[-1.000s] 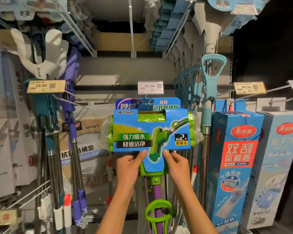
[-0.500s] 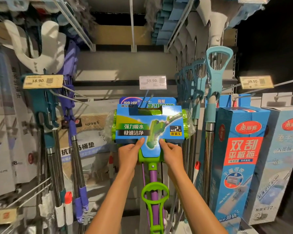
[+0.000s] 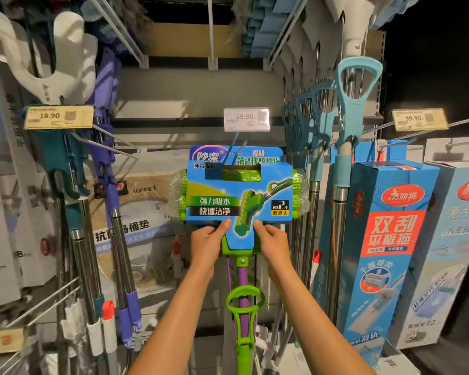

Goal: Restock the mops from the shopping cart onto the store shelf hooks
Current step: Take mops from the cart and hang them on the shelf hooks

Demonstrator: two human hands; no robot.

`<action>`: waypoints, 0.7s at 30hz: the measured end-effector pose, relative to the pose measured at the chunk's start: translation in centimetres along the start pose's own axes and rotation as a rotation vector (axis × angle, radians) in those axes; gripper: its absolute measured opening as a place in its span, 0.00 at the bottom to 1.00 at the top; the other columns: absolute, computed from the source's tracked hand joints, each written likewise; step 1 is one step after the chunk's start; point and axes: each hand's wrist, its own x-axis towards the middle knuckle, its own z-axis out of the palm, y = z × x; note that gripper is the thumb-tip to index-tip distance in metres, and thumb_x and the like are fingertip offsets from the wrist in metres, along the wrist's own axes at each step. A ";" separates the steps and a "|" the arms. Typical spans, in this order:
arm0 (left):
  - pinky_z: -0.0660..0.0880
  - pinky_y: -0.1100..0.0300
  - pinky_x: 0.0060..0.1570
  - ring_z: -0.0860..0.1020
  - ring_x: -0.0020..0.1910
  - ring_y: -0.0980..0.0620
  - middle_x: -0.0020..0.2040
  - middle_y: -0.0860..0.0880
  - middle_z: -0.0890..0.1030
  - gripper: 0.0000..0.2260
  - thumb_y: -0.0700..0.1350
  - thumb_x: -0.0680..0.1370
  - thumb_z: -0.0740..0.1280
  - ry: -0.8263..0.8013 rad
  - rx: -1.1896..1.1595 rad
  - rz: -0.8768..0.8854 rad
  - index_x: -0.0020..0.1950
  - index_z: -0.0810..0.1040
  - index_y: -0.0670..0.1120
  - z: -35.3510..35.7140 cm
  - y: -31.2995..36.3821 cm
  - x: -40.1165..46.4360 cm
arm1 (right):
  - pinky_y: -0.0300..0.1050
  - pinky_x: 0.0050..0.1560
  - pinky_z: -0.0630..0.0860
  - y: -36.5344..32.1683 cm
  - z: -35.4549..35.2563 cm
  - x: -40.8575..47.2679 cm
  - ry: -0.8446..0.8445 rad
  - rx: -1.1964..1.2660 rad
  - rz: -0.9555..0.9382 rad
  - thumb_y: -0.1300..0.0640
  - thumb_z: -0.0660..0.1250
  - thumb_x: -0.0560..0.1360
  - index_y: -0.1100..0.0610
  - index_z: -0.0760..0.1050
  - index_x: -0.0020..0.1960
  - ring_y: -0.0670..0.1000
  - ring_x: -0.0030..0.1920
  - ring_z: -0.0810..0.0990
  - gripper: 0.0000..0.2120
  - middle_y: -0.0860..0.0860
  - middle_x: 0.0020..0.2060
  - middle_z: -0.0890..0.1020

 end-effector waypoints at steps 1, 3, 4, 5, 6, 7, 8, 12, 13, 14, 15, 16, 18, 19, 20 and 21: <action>0.81 0.37 0.51 0.85 0.48 0.39 0.44 0.40 0.86 0.23 0.50 0.74 0.76 -0.004 0.001 0.004 0.47 0.79 0.29 -0.1 -0.3 0.2 | 0.34 0.33 0.71 0.1 0.0 0.1 -0.001 -0.005 -0.007 0.55 0.66 0.81 0.72 0.79 0.49 0.49 0.39 0.77 0.18 0.56 0.40 0.81; 0.80 0.36 0.52 0.85 0.48 0.39 0.44 0.40 0.86 0.24 0.52 0.74 0.76 -0.026 0.011 0.018 0.47 0.79 0.30 -0.3 -0.8 0.5 | 0.34 0.32 0.69 0.4 -0.1 0.2 -0.006 -0.024 -0.027 0.55 0.65 0.82 0.74 0.77 0.47 0.50 0.38 0.75 0.19 0.59 0.36 0.78; 0.80 0.35 0.52 0.85 0.49 0.38 0.44 0.39 0.86 0.26 0.55 0.73 0.77 -0.034 0.012 0.030 0.47 0.79 0.30 -0.4 -1.3 0.7 | 0.36 0.33 0.69 0.7 0.0 0.1 -0.011 -0.029 -0.035 0.55 0.65 0.82 0.74 0.76 0.46 0.50 0.38 0.74 0.19 0.61 0.36 0.77; 0.80 0.35 0.51 0.84 0.49 0.37 0.45 0.38 0.86 0.29 0.58 0.71 0.77 -0.044 0.018 0.037 0.46 0.79 0.30 -0.5 -1.6 0.9 | 0.39 0.36 0.69 0.9 0.0 0.2 -0.015 -0.025 -0.037 0.55 0.65 0.82 0.74 0.76 0.46 0.51 0.39 0.73 0.20 0.63 0.36 0.75; 0.81 0.37 0.49 0.84 0.48 0.37 0.45 0.37 0.85 0.31 0.61 0.69 0.77 -0.049 0.027 0.042 0.45 0.78 0.31 -0.5 -2.0 1.2 | 0.43 0.39 0.69 1.0 0.0 0.1 -0.019 -0.020 -0.043 0.54 0.65 0.82 0.74 0.75 0.47 0.53 0.40 0.73 0.20 0.63 0.37 0.75; 0.82 0.43 0.44 0.84 0.45 0.38 0.45 0.36 0.84 0.30 0.61 0.70 0.77 -0.049 0.034 0.059 0.42 0.77 0.32 -0.4 -2.3 1.2 | 0.45 0.41 0.68 1.3 0.0 0.1 -0.020 -0.009 -0.043 0.54 0.65 0.81 0.74 0.75 0.47 0.53 0.41 0.73 0.20 0.61 0.38 0.75; 0.79 0.50 0.39 0.82 0.42 0.41 0.43 0.35 0.83 0.25 0.59 0.72 0.76 -0.044 0.041 0.073 0.40 0.76 0.36 -0.4 -2.5 1.3 | 0.45 0.41 0.68 1.5 0.0 0.2 -0.025 0.002 -0.046 0.54 0.65 0.81 0.73 0.75 0.46 0.53 0.41 0.73 0.20 0.59 0.38 0.76; 0.68 0.55 0.35 0.75 0.37 0.48 0.34 0.41 0.76 0.20 0.54 0.76 0.74 -0.041 0.042 0.103 0.33 0.70 0.45 -0.3 -3.2 1.6 | 0.34 0.34 0.69 1.8 0.0 0.2 -0.042 0.010 -0.038 0.56 0.65 0.82 0.62 0.76 0.41 0.46 0.36 0.74 0.14 0.53 0.36 0.78; 0.67 0.56 0.35 0.74 0.35 0.49 0.32 0.44 0.74 0.20 0.53 0.76 0.74 -0.032 0.048 0.108 0.32 0.69 0.46 -0.2 -3.3 1.5 | 0.32 0.32 0.68 1.9 0.0 0.2 -0.047 0.014 -0.038 0.56 0.64 0.82 0.61 0.76 0.40 0.44 0.35 0.73 0.13 0.51 0.35 0.77; 0.66 0.59 0.34 0.74 0.33 0.52 0.30 0.48 0.73 0.20 0.51 0.77 0.73 -0.021 0.060 0.120 0.31 0.68 0.47 -0.2 -3.5 1.4 | 0.31 0.32 0.68 1.9 -0.1 0.1 -0.050 0.013 -0.039 0.56 0.64 0.82 0.60 0.75 0.40 0.43 0.34 0.73 0.13 0.50 0.34 0.77; 0.66 0.62 0.31 0.72 0.29 0.57 0.26 0.52 0.73 0.20 0.50 0.78 0.72 -0.020 0.074 0.128 0.31 0.69 0.48 -0.1 -3.5 1.2 | 0.31 0.32 0.68 2.0 -0.1 0.1 -0.054 0.013 -0.037 0.56 0.64 0.82 0.59 0.76 0.40 0.43 0.34 0.73 0.13 0.50 0.35 0.78; 0.66 0.66 0.29 0.71 0.26 0.61 0.24 0.56 0.73 0.18 0.48 0.79 0.72 -0.016 0.081 0.138 0.31 0.70 0.49 0.1 -3.5 1.1 | 0.31 0.33 0.69 2.1 -0.1 0.1 -0.058 0.013 -0.038 0.56 0.64 0.82 0.59 0.76 0.41 0.44 0.36 0.74 0.12 0.50 0.36 0.78; 0.65 0.70 0.27 0.72 0.25 0.65 0.24 0.57 0.75 0.16 0.47 0.79 0.72 -0.005 0.088 0.154 0.32 0.74 0.48 0.4 -3.5 0.8 | 0.34 0.36 0.71 2.3 -0.2 0.3 -0.066 0.018 -0.032 0.56 0.64 0.82 0.60 0.77 0.43 0.46 0.39 0.76 0.11 0.51 0.38 0.79; 0.66 0.70 0.29 0.72 0.26 0.64 0.26 0.57 0.76 0.15 0.47 0.78 0.72 -0.002 0.074 0.156 0.32 0.75 0.47 0.5 -3.4 0.6 | 0.35 0.38 0.72 2.3 -0.3 0.3 -0.070 0.021 -0.028 0.56 0.64 0.82 0.60 0.77 0.44 0.47 0.40 0.77 0.11 0.52 0.39 0.80; 0.67 0.67 0.31 0.73 0.29 0.61 0.28 0.55 0.77 0.16 0.47 0.78 0.73 0.008 0.052 0.159 0.33 0.76 0.44 0.5 -3.5 0.6 | 0.37 0.40 0.73 2.3 -0.4 0.3 -0.073 0.027 -0.025 0.56 0.64 0.82 0.60 0.78 0.45 0.47 0.41 0.78 0.11 0.52 0.40 0.81; 0.68 0.62 0.34 0.73 0.31 0.57 0.30 0.50 0.77 0.17 0.49 0.78 0.73 0.015 0.036 0.163 0.34 0.77 0.40 0.6 -3.5 0.5 | 0.38 0.41 0.74 2.3 -0.5 0.4 -0.073 0.030 -0.023 0.56 0.64 0.82 0.61 0.78 0.45 0.47 0.42 0.79 0.10 0.52 0.40 0.82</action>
